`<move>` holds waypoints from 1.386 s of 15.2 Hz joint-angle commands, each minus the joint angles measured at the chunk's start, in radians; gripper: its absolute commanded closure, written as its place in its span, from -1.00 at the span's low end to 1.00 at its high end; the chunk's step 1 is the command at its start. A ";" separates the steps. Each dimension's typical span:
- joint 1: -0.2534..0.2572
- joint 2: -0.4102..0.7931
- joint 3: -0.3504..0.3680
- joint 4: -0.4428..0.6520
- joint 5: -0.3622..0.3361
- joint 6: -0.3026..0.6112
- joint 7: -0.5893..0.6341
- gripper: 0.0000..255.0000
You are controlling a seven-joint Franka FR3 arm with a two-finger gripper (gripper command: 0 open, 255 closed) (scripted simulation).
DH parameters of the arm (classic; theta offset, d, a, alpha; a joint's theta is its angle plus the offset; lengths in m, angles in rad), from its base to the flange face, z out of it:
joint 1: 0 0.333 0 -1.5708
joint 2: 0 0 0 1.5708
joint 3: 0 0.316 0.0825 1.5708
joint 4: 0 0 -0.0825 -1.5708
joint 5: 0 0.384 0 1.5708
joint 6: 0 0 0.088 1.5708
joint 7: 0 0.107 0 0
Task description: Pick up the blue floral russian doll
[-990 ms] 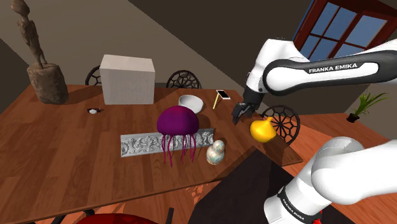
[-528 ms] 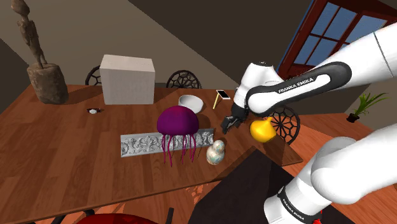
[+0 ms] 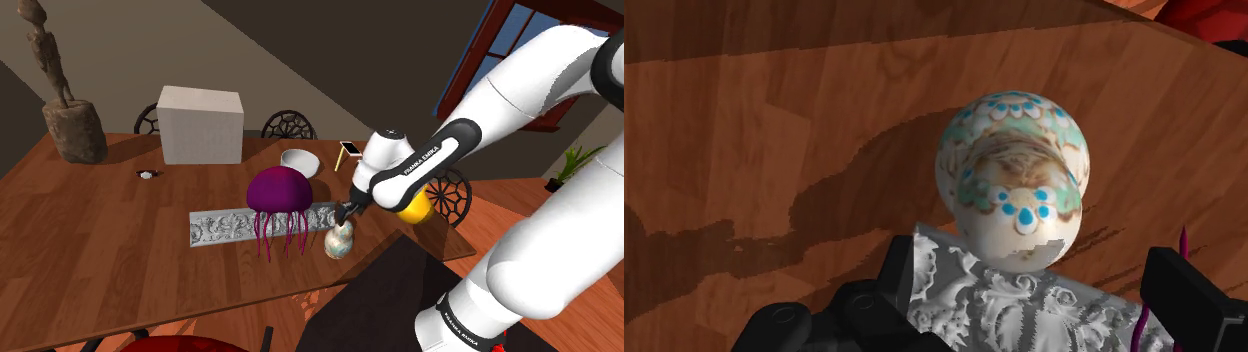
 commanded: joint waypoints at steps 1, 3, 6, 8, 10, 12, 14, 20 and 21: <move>-0.005 0.053 0.000 0.005 -0.023 0.050 0.020 -1.00; -0.007 0.093 -0.004 0.010 -0.047 0.085 0.040 -1.00; -0.004 0.145 -0.016 0.018 -0.084 0.130 0.070 -1.00; -0.004 0.147 -0.017 0.018 -0.083 0.131 0.068 1.00; -0.005 0.146 -0.016 0.019 -0.082 0.130 0.067 1.00; -0.005 0.146 -0.016 0.019 -0.082 0.130 0.067 1.00; -0.005 0.145 -0.017 0.017 -0.082 0.130 0.066 1.00; -0.009 0.084 0.000 0.009 -0.042 0.078 0.035 1.00; -0.009 0.064 0.002 0.006 -0.029 0.060 0.025 1.00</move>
